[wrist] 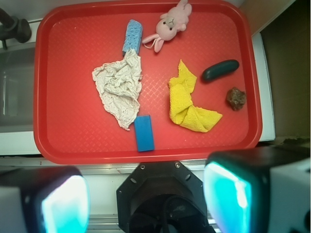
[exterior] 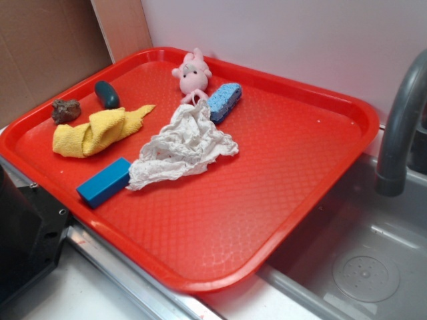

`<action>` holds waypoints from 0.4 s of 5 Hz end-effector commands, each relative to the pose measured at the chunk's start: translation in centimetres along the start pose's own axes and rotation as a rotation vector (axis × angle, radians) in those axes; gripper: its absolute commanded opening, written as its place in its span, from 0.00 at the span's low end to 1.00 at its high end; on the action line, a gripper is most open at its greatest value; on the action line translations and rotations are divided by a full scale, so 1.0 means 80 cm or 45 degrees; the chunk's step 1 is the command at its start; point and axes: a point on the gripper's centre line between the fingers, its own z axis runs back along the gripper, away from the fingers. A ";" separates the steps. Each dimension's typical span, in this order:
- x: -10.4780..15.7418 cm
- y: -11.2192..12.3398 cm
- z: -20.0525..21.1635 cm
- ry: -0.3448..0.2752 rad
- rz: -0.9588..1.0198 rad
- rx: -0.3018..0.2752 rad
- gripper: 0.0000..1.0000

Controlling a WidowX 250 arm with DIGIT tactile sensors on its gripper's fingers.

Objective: Grab the rock.

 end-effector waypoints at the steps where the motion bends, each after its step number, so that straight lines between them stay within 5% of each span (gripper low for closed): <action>1: 0.000 0.000 0.000 0.000 0.000 0.000 1.00; 2: 0.034 0.063 -0.064 0.195 0.305 0.122 1.00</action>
